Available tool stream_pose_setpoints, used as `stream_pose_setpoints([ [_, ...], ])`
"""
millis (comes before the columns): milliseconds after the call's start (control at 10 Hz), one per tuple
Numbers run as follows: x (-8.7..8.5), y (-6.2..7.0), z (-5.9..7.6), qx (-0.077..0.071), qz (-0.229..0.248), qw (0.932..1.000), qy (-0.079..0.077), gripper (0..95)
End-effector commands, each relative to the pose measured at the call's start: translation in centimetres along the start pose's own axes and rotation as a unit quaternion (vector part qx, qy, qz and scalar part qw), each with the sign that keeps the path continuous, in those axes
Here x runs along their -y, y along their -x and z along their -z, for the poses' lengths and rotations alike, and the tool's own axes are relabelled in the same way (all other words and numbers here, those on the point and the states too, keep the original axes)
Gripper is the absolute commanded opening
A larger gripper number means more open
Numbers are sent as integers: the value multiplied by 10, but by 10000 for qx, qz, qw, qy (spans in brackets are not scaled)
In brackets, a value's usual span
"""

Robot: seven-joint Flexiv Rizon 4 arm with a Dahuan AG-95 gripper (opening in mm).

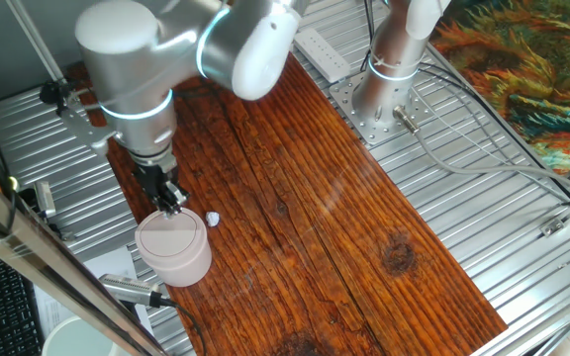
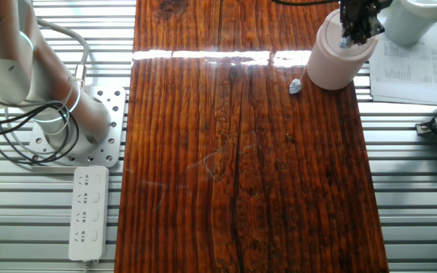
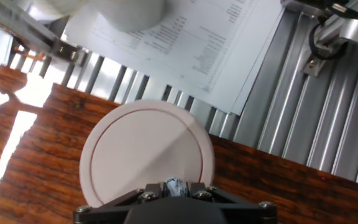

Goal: Put the garbage in the trash can

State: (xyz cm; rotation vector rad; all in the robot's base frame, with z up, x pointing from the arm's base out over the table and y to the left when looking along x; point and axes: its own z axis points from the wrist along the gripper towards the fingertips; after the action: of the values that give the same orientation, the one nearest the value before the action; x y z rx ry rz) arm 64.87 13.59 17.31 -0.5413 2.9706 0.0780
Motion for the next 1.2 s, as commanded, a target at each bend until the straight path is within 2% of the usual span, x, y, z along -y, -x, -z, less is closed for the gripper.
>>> stream_pose_setpoints([
  [100,-2,4,-5,19,-23,10000,-3,0],
  [600,-6,7,-9,-20,-4,10000,-14,0],
  [700,-4,6,-13,-25,78,10000,-20,190],
  [800,-3,5,-14,-22,136,9999,-14,190],
  [900,-2,4,-14,-25,170,9999,-18,380],
  [1200,-2,4,-14,-24,237,9997,-20,380],
])
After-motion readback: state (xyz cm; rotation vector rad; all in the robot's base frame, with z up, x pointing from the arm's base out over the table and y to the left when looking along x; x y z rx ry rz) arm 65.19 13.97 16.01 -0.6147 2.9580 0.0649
